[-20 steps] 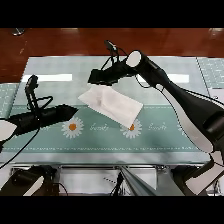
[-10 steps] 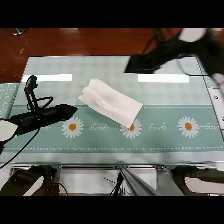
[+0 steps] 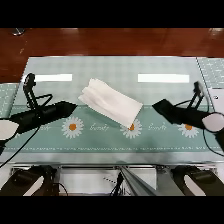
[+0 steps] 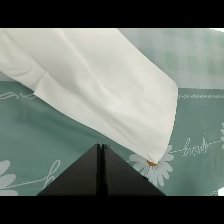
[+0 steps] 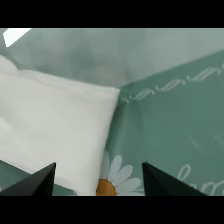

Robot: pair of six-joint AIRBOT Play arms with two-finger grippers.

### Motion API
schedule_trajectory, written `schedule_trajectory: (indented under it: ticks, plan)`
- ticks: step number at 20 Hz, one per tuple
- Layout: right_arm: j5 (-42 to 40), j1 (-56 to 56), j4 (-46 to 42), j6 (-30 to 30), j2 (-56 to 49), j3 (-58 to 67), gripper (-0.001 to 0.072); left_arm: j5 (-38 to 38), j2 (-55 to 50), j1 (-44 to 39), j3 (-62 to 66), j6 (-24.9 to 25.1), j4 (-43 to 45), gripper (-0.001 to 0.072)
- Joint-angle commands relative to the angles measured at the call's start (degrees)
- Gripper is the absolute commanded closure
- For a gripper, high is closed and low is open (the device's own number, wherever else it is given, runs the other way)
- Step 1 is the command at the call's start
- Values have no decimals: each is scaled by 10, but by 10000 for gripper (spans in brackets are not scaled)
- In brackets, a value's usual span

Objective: Fold the shirts.

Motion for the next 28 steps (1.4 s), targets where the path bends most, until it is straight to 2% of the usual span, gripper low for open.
schedule_trajectory:
  ticks: [1, 4, 6, 8, 14, 15, 16, 17, 18, 20, 23, 28]
  plan:
    - [-77, 22, 142, -63, -48, -85, 91, 10, -8, 0, 0, 1, 0, 680]
    - [5, -2, 284, -265, -176, -26, 91, 8, -14, 0, 0, 1, -1, 680]
    - [93, -23, 304, -326, -262, 33, 91, 6, -14, -1, 0, 1, -2, 680]
    - [130, -21, 305, -332, -330, 73, 91, 6, -14, -1, 0, 1, -2, 680]
    - [114, 40, 305, -335, -428, 168, 94, 6, -14, -1, 0, 1, -2, 680]
    - [115, 45, 302, -336, -440, 188, 142, 6, -14, -1, 0, 0, -2, 680]
    - [119, 51, 298, -336, -451, 209, 331, 6, -14, -1, 0, 0, -4, 680]
    - [126, 55, 298, -352, -457, 229, 558, 6, -14, -1, 0, 0, -5, 680]
    - [138, 59, 297, -382, -459, 257, 686, 6, -14, -1, 0, 0, -6, 680]
    - [181, 59, 260, -371, -459, 345, 686, 6, -14, -1, 0, 0, -6, 680]
    - [243, 71, 137, -290, -459, 533, 686, 6, -14, -1, 0, 0, -6, 680]
    - [310, 55, 58, -230, -459, 788, 686, 5, -14, -1, 0, 0, -6, 680]
